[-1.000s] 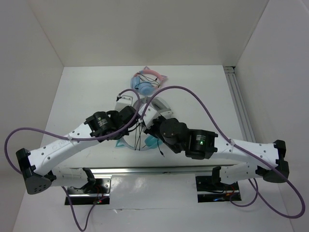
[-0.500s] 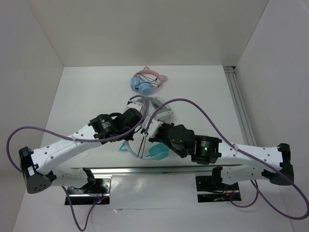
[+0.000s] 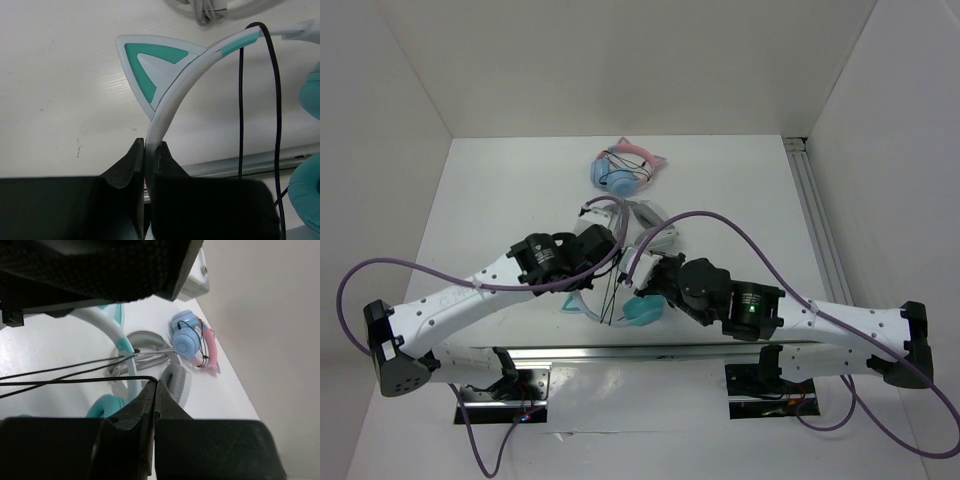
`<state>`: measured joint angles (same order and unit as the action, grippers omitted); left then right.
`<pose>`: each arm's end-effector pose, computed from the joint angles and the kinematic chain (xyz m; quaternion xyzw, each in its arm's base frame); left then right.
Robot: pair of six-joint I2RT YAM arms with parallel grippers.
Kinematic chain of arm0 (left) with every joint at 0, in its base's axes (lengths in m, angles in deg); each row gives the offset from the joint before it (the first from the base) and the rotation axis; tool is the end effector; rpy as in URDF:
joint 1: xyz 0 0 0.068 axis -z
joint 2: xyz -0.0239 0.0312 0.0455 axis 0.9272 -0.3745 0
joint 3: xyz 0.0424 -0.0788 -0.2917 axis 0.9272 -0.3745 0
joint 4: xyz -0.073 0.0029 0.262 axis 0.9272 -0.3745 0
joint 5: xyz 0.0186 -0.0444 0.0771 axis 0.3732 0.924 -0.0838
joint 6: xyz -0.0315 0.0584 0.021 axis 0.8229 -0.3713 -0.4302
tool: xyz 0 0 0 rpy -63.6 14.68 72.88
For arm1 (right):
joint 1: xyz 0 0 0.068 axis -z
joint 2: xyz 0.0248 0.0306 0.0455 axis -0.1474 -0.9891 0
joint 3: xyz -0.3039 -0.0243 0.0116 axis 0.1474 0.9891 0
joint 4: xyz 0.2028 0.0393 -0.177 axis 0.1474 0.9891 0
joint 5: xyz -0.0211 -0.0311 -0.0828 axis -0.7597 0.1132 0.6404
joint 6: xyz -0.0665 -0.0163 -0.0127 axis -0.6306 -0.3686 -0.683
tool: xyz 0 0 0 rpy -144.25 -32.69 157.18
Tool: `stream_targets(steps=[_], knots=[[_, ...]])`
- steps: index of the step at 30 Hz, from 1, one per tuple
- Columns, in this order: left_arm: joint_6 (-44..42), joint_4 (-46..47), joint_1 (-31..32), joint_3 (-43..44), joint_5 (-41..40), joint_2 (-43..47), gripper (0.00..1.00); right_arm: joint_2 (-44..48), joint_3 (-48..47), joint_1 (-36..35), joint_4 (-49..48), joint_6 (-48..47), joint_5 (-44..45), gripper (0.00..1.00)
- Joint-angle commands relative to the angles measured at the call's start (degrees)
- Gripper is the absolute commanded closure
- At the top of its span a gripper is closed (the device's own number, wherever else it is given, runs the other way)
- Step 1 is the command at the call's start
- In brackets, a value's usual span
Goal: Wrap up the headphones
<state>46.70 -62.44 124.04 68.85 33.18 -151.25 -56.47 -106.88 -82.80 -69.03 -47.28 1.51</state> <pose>0.1629 -0.1895 0.3503 0.0945 0.9273 0.0000 0.3621 0.0932 0.2312 0.3825 -0.5089 0.5657 0.0364 0.6478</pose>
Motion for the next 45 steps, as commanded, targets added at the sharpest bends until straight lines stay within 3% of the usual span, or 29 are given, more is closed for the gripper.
stream_targets(steps=[1,6,12,15,21,30,36,40,45], knots=[[5.7,-10.0,0.7,3.6,-7.6,-1.8,1.0,2.4,-2.3,1.6,-8.1,-2.0,10.2,1.0],[7.1,-13.1,0.7,6.3,-9.0,-3.5,1.0,1.8,1.2,2.8,-19.2,-3.4,18.6,1.0],[6.3,-9.1,0.7,7.3,-4.0,-1.5,1.0,-2.8,-2.2,11.0,-11.1,12.6,4.0,1.0],[5.2,-5.8,0.7,9.9,0.5,1.9,1.0,-2.8,1.9,13.8,-15.8,17.4,-3.0,1.0],[8.2,-3.2,0.7,13.1,1.8,6.3,1.0,-2.2,8.7,20.2,-27.5,23.2,-2.9,1.0],[6.7,-4.8,0.7,12.4,2.2,5.2,1.0,-4.6,7.4,23.9,-25.5,22.0,-10.0,1.0],[7.2,-6.7,0.7,13.7,0.1,3.3,1.0,-5.7,8.0,23.9,-26.2,22.6,-13.4,0.93],[7.3,-8.1,0.7,15.0,-1.1,1.8,1.0,-6.3,9.8,23.9,-30.3,23.1,-13.7,1.0],[5.3,-7.2,1.3,12.3,0.5,0.2,1.0,-5.0,10.0,24.4,-31.7,21.9,-13.2,1.0]])
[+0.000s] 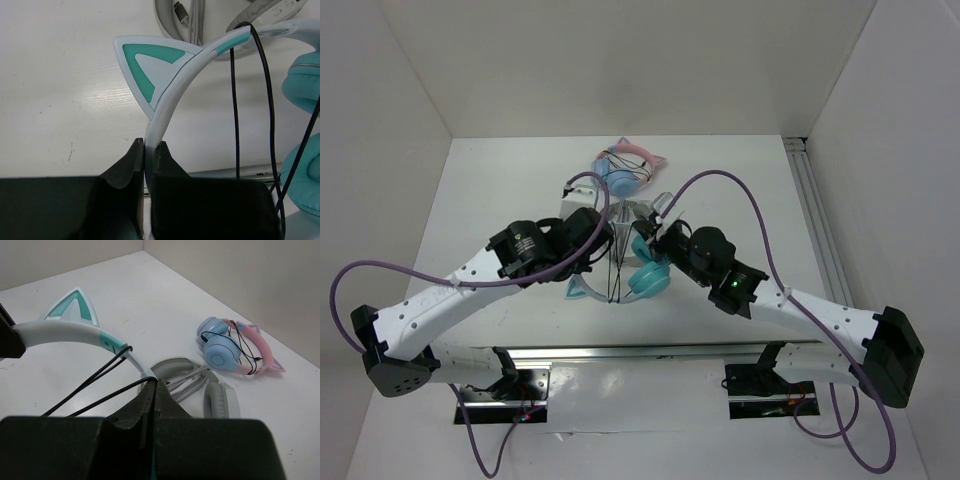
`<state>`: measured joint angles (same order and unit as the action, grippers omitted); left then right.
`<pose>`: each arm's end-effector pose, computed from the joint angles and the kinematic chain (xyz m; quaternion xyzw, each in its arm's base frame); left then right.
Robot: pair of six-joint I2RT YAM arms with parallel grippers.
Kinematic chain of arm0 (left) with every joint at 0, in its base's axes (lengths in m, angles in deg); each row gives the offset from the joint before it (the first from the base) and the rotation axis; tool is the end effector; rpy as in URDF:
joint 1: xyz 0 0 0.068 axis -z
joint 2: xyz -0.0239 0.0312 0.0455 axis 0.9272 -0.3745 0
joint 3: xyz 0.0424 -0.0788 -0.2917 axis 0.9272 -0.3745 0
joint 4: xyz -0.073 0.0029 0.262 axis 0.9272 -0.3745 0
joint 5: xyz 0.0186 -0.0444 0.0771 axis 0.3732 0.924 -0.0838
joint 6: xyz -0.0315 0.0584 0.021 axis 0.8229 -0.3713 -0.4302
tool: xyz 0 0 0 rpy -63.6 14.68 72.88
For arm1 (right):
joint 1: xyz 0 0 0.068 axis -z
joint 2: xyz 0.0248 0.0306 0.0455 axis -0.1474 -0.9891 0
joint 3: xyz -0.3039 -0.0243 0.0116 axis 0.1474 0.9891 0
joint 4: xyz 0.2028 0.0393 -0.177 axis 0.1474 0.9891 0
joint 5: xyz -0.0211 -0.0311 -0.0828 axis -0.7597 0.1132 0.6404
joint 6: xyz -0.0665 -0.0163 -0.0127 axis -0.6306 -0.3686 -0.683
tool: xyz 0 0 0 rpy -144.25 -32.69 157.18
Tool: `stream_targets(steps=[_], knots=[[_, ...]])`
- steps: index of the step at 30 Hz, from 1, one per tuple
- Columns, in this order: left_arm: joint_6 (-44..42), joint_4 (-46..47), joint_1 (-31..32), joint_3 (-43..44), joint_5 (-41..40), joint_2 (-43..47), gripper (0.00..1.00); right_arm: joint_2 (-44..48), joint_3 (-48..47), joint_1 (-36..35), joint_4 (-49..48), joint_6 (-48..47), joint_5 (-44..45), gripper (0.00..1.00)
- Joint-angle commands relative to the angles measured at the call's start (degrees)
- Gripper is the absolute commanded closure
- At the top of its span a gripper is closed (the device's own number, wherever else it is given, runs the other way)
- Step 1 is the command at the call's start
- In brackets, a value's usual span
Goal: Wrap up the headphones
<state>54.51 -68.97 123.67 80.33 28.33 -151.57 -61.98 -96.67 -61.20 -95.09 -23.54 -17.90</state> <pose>0.1630 -0.1796 0.4068 0.0032 0.9116 -0.0261 0.4102 0.1778 0.2184 0.3463 -0.3177 0.6320 0.2032 0.6770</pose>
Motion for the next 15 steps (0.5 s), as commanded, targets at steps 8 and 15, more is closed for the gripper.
stream_targets(steps=[8,15], knots=[[-12.6,9.5,2.3,-4.3,16.3,2.2,1.0,1.6,-2.2,2.8,-1.3,-5.7,2.6,0.86],[-11.3,6.0,2.3,-2.1,13.0,2.7,1.0,0.3,-5.2,2.8,4.7,-6.4,-4.0,0.68]])
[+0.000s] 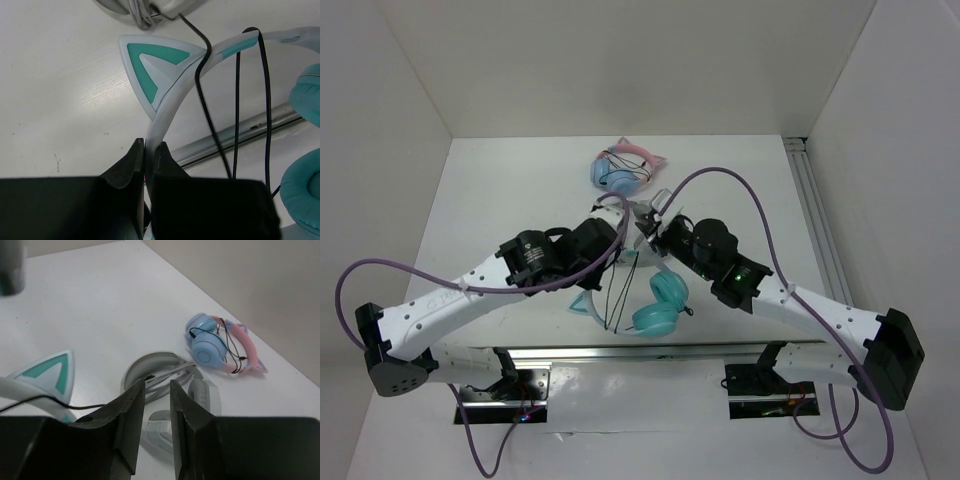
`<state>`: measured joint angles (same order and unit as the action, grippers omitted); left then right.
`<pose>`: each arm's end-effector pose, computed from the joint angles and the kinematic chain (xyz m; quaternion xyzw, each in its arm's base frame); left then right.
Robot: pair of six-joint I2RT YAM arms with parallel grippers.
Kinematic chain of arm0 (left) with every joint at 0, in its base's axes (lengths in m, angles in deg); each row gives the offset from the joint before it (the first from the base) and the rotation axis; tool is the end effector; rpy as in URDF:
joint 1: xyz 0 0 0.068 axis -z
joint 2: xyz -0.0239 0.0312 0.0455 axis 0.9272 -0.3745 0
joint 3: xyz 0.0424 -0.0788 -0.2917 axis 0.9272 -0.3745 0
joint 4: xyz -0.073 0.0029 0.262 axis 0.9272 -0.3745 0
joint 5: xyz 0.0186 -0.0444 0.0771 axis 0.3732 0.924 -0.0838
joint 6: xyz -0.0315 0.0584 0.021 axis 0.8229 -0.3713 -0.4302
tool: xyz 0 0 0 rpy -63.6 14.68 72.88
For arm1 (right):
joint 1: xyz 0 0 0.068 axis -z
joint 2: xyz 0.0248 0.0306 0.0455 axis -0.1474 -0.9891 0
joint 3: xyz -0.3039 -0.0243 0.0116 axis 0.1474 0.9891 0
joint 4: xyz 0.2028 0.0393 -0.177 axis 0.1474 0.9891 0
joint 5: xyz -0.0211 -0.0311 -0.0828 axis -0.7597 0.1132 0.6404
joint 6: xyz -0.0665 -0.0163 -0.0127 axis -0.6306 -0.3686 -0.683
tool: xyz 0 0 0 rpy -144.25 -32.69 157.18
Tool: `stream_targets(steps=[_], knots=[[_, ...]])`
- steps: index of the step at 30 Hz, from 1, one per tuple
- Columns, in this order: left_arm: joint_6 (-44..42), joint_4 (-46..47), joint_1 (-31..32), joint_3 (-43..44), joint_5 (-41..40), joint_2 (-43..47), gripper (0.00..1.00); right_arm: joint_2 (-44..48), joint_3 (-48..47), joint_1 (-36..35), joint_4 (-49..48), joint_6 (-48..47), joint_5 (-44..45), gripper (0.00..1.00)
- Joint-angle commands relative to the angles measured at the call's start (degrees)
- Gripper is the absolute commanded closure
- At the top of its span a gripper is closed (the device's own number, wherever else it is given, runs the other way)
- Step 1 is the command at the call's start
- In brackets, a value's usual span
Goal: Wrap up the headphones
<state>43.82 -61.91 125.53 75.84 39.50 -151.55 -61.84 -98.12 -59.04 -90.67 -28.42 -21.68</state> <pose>0.1573 -0.2029 0.3865 0.1297 0.9179 -0.0791 0.3666 0.1834 0.2143 0.3468 -0.3631 0.6270 0.1777 0.6660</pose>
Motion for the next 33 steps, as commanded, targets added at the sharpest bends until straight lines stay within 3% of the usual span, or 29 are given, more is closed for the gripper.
stream_targets(steps=[1,5,10,14,21,26,33], knots=[[-0.1,-1.7,0.4,3.1,0.5,2.2,1.0,0.2,-3.8,0.6,0.3,-1.5,-0.8,0.65],[1.9,-4.1,0.4,3.7,-2.1,2.2,1.0,0.9,-4.4,1.8,2.5,-1.5,-4.9,0.56],[3.0,-10.6,0.4,6.3,-4.9,-0.8,1.0,1.5,-4.4,4.3,2.5,0.0,-4.3,0.53],[6.8,-16.2,0.4,9.4,-8.1,-2.9,1.0,1.5,0.3,8.9,-2.3,1.7,-8.1,0.45],[7.4,-19.0,0.4,19.8,-8.8,-2.3,1.0,-3.2,0.5,30.4,-10.1,13.6,-38.9,0.43],[6.3,-19.0,0.4,26.5,-7.2,-2.9,1.0,-8.5,-1.6,32.4,-15.2,18.3,-51.2,0.45],[9.8,-19.0,-0.1,38.0,-9.0,-5.9,1.0,-11.7,2.6,32.4,-39.2,34.5,-63.0,0.46]])
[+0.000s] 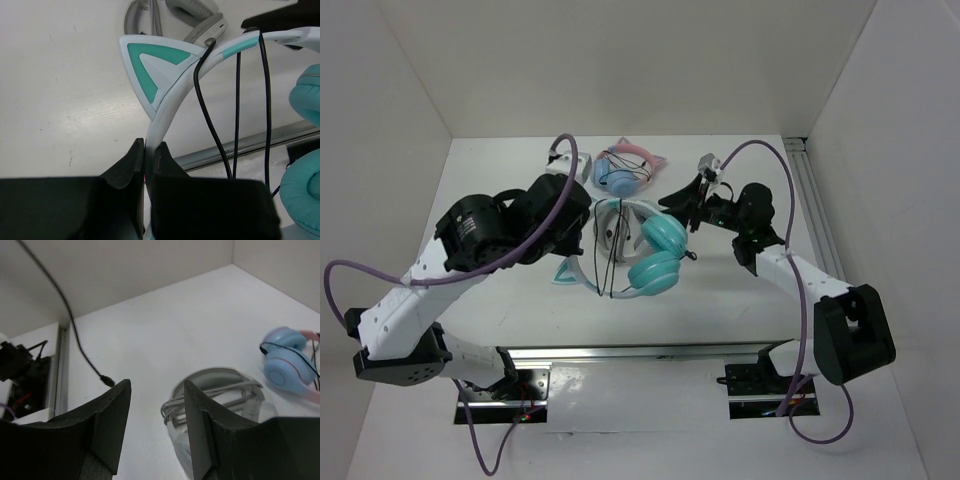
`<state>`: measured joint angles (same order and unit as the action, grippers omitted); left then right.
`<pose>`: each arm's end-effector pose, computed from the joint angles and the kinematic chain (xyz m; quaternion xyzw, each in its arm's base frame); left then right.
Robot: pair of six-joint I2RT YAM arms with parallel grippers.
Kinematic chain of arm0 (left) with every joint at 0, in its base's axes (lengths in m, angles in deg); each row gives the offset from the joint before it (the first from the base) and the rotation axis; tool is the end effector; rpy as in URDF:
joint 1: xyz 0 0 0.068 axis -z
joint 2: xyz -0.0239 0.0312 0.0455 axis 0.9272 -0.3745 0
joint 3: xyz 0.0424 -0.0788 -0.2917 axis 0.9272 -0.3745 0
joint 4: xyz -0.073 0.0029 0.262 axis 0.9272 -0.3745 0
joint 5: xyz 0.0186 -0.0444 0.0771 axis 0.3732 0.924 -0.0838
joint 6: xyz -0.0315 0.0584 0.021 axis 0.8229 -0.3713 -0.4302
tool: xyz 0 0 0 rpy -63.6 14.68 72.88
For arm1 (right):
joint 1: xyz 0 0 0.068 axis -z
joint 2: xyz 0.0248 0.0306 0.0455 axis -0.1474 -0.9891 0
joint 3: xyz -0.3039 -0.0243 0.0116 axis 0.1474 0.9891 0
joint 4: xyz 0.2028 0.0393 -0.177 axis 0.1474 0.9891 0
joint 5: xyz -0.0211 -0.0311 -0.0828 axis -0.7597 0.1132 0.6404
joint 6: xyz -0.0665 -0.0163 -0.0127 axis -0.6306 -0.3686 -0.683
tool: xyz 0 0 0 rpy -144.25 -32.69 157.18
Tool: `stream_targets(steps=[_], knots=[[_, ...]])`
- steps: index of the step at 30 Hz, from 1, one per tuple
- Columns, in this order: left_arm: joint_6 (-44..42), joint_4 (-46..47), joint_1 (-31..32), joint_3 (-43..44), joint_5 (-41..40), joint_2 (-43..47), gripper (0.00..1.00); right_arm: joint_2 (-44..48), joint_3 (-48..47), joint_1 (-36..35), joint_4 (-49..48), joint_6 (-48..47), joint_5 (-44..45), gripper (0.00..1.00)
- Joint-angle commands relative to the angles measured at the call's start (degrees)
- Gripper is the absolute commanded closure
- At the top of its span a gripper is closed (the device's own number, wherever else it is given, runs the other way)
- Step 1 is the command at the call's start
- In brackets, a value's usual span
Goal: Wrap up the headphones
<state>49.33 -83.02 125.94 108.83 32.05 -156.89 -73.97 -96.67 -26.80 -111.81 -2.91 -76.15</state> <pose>0.1431 -0.1715 0.5103 0.0482 0.8949 -0.0962 0.4331 0.2790 0.1373 0.3231 -0.3451 0.5950 0.4392 0.5779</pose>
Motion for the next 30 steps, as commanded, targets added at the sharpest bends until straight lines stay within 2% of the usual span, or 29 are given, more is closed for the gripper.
stream_targets(steps=[1,5,7,12,17,22,30], knots=[[4.3,2.1,-0.5,5.9,-1.5,-1.1,1.0,0.4,2.8,0.1,-21.2,11.1,-9.4,0.46],[2.9,5.7,-3.7,7.2,1.8,-1.6,1.0,-0.1,5.4,0.1,-36.2,23.0,-11.7,0.46],[1.7,6.3,-4.5,7.2,3.2,-1.7,1.0,-1.4,5.9,-1.0,-40.9,24.8,-11.7,0.46],[-0.1,9.0,-7.3,9.0,7.5,-3.0,1.0,-4.6,5.4,-5.0,-42.6,23.7,-7.9,0.46],[-1.3,9.6,-9.5,9.7,9.9,-4.0,1.0,-8.5,5.4,-7.1,-49.0,25.0,-2.3,0.45],[-1.3,11.2,-10.7,8.0,12.9,-3.4,1.0,-9.8,5.4,-8.3,-49.0,23.4,3.4,0.42],[-1.3,14.4,-10.7,5.1,14.9,-2.9,1.0,-10.5,3.4,-12.8,-42.7,16.3,10.9,0.36]])
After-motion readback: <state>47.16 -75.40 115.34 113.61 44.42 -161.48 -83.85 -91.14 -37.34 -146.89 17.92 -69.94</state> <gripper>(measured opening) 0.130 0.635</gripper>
